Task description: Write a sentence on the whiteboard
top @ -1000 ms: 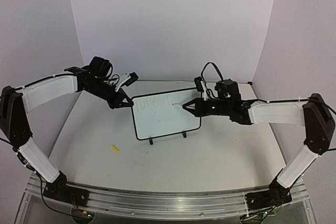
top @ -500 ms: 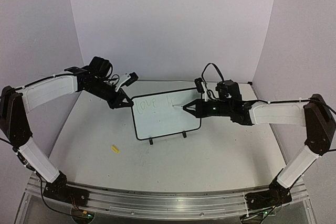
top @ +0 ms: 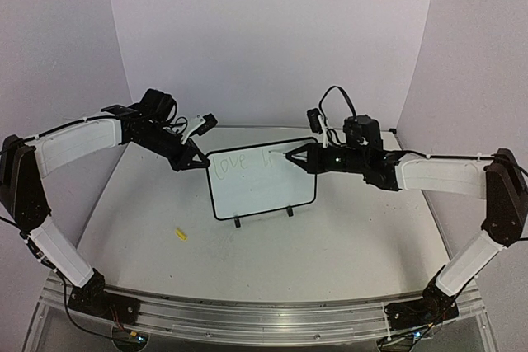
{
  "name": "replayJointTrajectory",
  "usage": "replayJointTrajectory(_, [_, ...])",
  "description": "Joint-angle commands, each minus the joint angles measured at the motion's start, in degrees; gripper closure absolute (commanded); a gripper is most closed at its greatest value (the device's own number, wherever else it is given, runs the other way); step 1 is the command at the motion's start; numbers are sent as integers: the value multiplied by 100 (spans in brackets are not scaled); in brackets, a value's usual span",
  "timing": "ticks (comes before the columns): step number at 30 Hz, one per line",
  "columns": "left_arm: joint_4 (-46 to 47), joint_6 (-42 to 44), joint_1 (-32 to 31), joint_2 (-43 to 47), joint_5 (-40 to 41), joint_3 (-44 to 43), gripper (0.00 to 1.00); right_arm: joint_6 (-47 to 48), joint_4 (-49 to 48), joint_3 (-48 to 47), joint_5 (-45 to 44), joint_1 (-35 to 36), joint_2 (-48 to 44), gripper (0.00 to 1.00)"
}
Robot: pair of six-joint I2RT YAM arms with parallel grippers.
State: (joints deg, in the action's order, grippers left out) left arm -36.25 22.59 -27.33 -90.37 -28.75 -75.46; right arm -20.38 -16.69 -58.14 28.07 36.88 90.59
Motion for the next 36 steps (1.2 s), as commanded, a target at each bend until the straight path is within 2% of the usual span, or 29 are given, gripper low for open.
replayJointTrajectory(1, [74,318,79,13,797,32,100,74,-177,-261,-185,-23,104,100])
replayJointTrajectory(18, [74,318,79,0,793,21,100,67,-191,-219,-416,-22,113,100])
replayJointTrajectory(28, [75,324,80,11,784,31,100,166,-215,256,-227,-26,-398,100])
replayJointTrajectory(36, [74,318,79,3,783,31,100,165,-187,269,-355,-48,-251,100])
